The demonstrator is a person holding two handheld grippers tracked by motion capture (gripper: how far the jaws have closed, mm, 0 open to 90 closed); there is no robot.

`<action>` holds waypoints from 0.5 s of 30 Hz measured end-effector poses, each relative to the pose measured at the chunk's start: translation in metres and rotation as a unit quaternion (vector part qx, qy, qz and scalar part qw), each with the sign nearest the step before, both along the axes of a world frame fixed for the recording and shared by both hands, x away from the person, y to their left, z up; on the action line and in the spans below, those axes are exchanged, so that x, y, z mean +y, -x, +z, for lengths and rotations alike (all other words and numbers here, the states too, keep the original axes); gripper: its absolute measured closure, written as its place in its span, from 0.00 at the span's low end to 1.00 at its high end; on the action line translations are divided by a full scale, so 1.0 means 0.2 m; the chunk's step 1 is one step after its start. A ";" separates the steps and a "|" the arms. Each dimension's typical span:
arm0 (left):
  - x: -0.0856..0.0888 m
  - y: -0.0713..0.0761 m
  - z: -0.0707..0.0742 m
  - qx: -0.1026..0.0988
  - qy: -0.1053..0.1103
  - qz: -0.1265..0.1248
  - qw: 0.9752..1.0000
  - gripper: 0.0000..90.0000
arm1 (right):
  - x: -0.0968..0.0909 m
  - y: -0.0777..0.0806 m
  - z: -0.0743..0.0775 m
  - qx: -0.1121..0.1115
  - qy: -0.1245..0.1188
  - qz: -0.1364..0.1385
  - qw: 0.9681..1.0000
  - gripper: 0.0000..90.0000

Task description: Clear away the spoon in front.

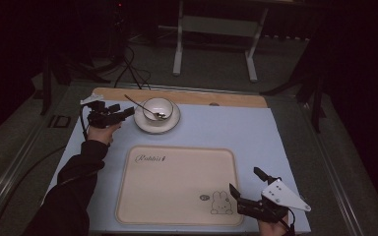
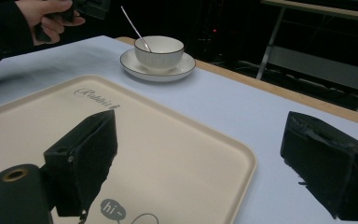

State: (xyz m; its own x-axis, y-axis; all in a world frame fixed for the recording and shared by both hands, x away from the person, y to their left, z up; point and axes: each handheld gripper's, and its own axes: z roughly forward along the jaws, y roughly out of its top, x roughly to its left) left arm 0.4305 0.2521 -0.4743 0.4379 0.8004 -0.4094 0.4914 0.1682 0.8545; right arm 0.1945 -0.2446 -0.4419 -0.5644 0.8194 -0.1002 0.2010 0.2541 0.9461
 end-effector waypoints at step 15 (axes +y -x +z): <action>-0.02 -0.13 -0.03 0.022 0.007 0.069 0.997 0.48 | 0.00 -0.01 -0.01 0.006 -0.002 0.005 1.000 0.12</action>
State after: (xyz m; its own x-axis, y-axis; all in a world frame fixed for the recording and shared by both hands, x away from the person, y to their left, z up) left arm 0.4570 0.2481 -0.4804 0.3056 0.8454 -0.4380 0.5001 0.2489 0.8294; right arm 0.1959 -0.2450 -0.4430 -0.5739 0.8140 -0.0894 0.2103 0.2521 0.9446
